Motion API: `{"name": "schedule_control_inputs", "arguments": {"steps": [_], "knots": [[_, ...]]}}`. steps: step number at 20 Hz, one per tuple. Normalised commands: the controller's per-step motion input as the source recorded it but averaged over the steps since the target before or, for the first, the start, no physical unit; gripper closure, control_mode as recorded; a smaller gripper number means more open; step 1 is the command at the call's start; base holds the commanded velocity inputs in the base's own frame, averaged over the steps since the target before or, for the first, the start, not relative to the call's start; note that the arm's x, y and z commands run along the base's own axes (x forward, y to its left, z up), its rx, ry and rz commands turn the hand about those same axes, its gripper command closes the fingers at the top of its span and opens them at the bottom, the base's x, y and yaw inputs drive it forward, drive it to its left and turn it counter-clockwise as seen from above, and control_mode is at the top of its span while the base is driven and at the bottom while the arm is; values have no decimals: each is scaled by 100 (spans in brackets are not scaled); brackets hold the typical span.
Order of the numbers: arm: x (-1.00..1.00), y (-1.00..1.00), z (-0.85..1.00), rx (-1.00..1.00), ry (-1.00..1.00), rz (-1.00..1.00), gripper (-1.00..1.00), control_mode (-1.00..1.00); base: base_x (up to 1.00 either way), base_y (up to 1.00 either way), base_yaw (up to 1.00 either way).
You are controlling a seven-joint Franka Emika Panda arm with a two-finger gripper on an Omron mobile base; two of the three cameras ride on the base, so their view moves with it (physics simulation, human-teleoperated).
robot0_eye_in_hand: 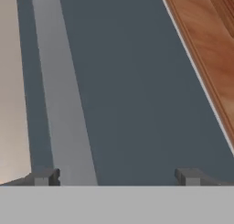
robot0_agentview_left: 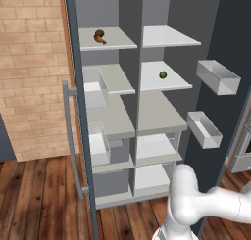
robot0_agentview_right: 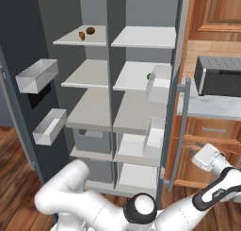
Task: There's a chicken drumstick in the fridge that needs to be moved to the freezer for freezing. Pick up the chicken drumstick from the fridge, place it on any shelf in the freezer, and close the fridge and freezer doors when done.
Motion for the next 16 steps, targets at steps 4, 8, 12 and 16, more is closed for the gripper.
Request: {"name": "schedule_control_inputs", "arguments": {"steps": [4,8,12,16], "knots": [[47,3,-23,0,0,4,-100,-100,0,0,0],[11,1,-7,0,-1,4,-100,-100,0,0,0],[0,16,0,0,-2,2,-100,-100,0,0,0],[0,28,0,-2,-3,0,-100,-100,0,0,0]]}}
